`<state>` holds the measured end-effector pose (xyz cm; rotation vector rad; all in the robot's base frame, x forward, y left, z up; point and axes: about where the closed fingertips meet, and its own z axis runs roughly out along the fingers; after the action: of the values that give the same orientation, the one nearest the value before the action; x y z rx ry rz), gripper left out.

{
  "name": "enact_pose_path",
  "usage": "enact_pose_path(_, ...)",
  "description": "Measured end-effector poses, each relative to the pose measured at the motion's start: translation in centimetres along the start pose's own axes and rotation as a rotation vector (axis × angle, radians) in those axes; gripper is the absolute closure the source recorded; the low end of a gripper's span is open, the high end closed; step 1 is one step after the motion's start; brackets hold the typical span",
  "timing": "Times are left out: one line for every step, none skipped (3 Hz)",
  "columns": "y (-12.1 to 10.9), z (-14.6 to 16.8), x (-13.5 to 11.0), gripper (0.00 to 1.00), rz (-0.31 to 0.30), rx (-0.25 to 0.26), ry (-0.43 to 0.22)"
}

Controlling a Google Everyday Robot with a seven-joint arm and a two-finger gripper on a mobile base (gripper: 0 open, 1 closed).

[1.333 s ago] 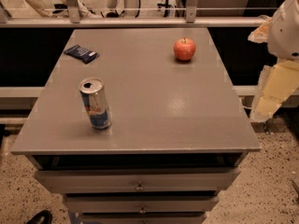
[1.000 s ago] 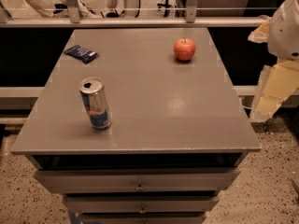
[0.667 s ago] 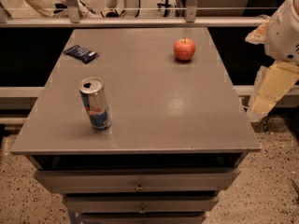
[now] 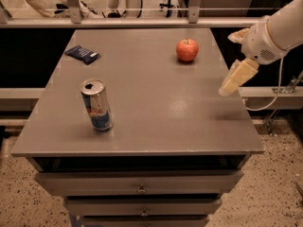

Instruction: Move apple near redbull can

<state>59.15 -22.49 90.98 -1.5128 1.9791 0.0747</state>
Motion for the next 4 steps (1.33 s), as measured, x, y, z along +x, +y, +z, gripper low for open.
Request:
enact_pose_path(-3.8, 3.8, -0.5, 0.00, 0.058, 0.032, -0.133)
enact_pose_path(-5.9, 6.9, -1.2, 0.00, 0.120, 0.053, -0.277)
enact_pose_path(-9.0, 8.3, -1.0, 0.00, 0.211, 0.102, -0.430)
enact_pose_path(-10.7, 8.8, -0.9, 0.00, 0.283, 0.113, -0.539)
